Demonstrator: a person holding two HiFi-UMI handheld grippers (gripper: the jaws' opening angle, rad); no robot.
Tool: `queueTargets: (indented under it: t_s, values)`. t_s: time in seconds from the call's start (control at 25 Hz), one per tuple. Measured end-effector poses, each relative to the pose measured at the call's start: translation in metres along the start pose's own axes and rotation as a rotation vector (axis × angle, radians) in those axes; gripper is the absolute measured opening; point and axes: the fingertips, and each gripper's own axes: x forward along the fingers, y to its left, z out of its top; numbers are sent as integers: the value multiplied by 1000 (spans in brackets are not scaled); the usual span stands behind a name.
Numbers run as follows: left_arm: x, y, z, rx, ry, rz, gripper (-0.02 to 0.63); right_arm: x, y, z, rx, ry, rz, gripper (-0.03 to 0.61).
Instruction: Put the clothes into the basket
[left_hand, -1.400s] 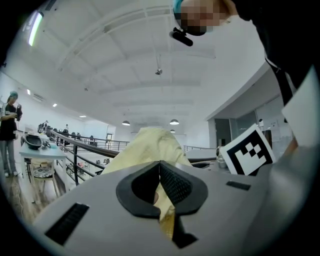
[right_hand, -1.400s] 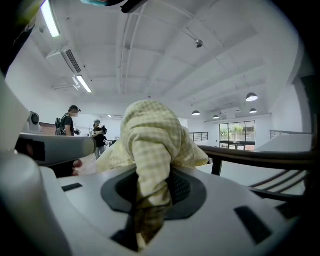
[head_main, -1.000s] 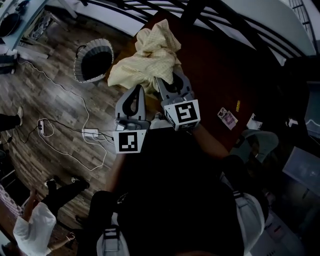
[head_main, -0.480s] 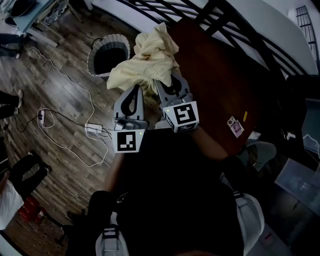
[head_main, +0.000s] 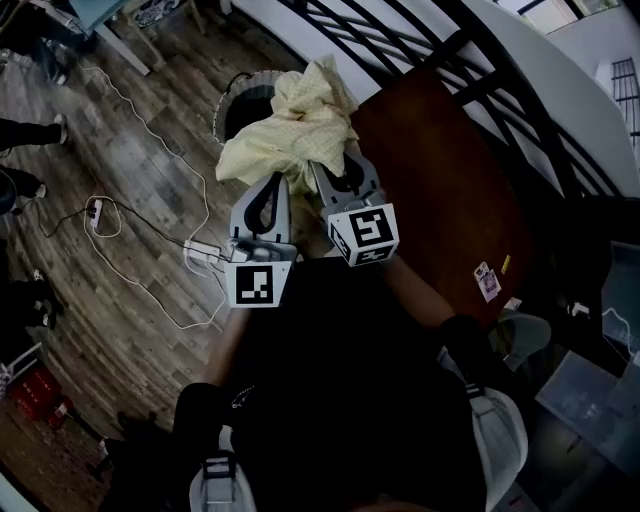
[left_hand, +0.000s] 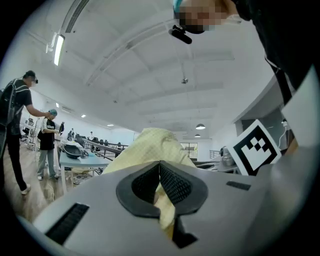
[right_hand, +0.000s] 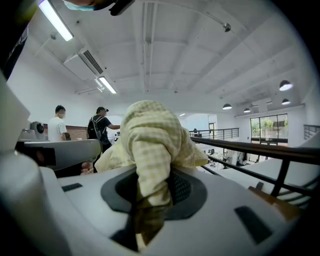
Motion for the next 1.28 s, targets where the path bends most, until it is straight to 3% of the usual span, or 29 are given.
queueTargets:
  t_s: [0.56,1.04,1.28]
  values:
    - [-56,99,2,-26,6,181,14,64,108,-6,-11,30,180,103]
    - [-45,133,5,-12,-7,234,14,109,117,-22,20,87,219,103]
    - [-10,162,-4,-11,17,231,14,149,111,-26,21,109,237,103]
